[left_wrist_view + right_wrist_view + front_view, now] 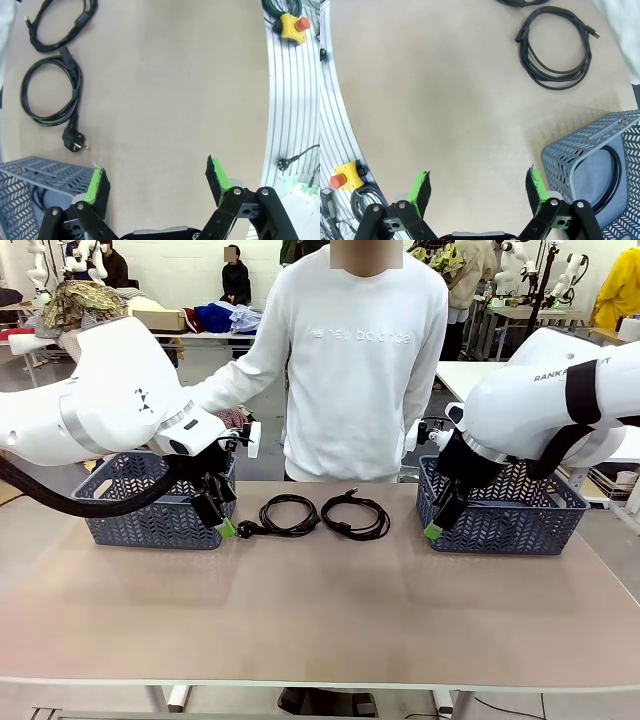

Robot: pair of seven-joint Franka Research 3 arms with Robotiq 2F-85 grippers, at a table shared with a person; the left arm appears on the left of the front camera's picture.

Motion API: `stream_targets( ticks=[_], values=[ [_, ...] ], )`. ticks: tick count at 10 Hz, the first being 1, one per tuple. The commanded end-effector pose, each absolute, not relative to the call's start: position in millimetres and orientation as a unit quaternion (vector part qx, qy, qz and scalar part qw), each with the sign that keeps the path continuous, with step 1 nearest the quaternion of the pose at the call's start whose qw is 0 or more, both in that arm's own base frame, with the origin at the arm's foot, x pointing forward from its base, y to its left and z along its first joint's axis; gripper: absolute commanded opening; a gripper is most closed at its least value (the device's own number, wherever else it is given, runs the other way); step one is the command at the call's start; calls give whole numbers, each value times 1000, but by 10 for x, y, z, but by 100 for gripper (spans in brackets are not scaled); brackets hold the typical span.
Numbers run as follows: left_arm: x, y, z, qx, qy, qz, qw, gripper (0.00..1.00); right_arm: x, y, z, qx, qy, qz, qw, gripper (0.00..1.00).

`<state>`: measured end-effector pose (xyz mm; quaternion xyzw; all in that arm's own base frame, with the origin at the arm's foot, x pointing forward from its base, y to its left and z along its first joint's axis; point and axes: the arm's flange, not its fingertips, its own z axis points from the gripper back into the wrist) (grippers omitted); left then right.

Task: Organize the cables according to human instructions.
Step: Pick up a bundle of cables and place it in the basket indicated by the human.

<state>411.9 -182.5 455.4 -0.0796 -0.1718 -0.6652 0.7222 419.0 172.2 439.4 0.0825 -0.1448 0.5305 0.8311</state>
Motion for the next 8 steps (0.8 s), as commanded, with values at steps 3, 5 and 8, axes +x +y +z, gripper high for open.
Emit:
stream_targets(
  ticks=[3, 5, 8],
  values=[
    [4124, -1806, 4566, -76, -173, -666, 722, 100, 4205, 1730, 4417, 76, -145, 529, 833, 100],
    [4124, -1806, 4566, -76, -173, -666, 722, 100, 4205, 1730, 4417, 76, -145, 529, 833, 100],
    [4124, -1806, 4566, -76, -173, -666, 722, 100, 4205, 1730, 4417, 76, -145, 529, 833, 100]
  ],
)
